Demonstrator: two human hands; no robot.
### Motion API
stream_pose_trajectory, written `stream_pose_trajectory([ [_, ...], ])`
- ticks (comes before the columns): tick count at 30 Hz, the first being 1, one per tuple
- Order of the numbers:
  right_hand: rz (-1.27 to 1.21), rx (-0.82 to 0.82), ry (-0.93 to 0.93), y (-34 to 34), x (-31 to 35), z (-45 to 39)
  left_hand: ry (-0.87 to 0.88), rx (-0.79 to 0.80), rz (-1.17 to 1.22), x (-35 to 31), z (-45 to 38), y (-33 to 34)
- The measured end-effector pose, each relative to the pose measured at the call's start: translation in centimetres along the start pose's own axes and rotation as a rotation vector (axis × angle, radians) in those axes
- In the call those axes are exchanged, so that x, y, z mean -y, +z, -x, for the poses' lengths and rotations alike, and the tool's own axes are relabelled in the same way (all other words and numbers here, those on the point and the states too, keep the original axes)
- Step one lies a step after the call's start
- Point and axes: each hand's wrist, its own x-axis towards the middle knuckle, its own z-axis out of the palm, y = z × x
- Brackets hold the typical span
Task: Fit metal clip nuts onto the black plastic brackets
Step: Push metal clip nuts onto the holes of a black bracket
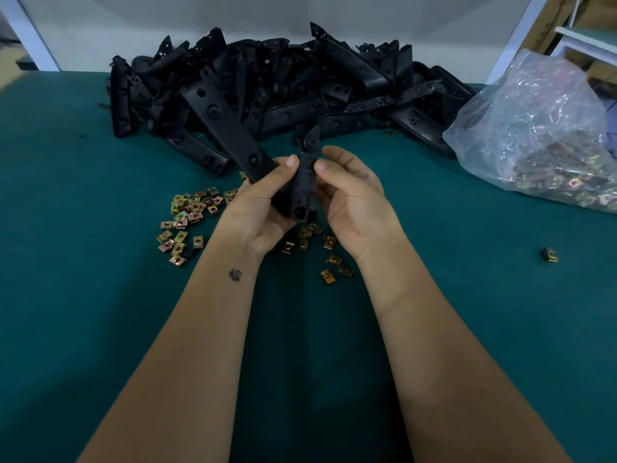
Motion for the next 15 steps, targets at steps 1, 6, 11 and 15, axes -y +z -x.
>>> stream_pose_trajectory([
  [1, 0.025, 0.001, -0.019, -0.09, 0.01, -0.08, 0.000, -0.004, -0.001, -0.08, 0.07, -0.01],
  [6, 0.107, 0.066, -0.033, -0.27, 0.33, -0.05, -0.003, -0.017, -0.052, -0.60, 0.37, -0.32],
  [11, 0.091, 0.083, -0.032, -0.23, 0.43, 0.02, 0.016, -0.011, -0.082, -0.96, 0.73, -0.11],
  [15, 0.029, 0.044, -0.034, 0.31, 0.24, 0.05, 0.046, -0.021, -0.095, -0.89, 0.77, 0.18],
])
